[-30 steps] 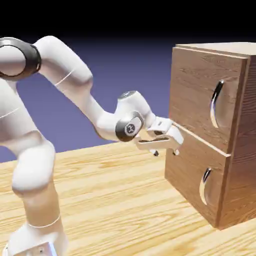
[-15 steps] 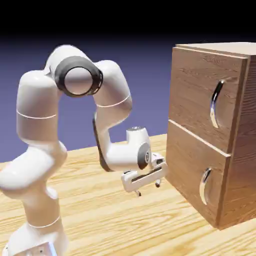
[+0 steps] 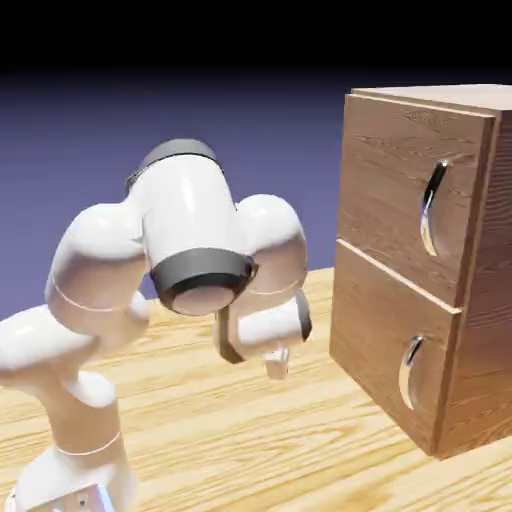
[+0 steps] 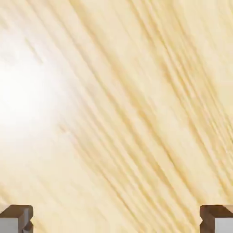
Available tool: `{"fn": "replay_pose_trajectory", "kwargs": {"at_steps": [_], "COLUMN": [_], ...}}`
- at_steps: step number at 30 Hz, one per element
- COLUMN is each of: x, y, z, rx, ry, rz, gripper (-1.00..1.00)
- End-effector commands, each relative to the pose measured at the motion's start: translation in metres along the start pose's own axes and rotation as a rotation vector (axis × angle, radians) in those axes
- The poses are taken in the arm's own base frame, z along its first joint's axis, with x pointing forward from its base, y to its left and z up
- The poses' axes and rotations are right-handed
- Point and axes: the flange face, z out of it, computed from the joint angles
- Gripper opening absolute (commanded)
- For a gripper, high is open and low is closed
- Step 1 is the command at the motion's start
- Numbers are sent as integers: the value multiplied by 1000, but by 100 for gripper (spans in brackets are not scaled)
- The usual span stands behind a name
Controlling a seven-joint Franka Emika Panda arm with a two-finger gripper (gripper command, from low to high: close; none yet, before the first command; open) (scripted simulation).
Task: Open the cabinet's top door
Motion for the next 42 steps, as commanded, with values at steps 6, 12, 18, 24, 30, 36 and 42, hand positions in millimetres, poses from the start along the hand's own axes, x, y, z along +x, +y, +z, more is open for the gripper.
{"fn": "replay_pose_trajectory", "kwargs": {"at_steps": [6, 12, 18, 24, 30, 36, 42], "x": [-25, -77, -146, -169, -145, -102, -55], "y": [46, 81, 84, 124, 101, 68, 41], "z": [-60, -152, -273, -268, -276, -286, -292], "rx": [-302, -619, -854, -872, -837, -775, -713], "ry": [-40, -275, -710, -773, -854, -982, -1102], "rz": [-274, -505, -673, -687, -629, -533, -437], "gripper": [0, 0, 0, 0, -100, -100, -100]}}
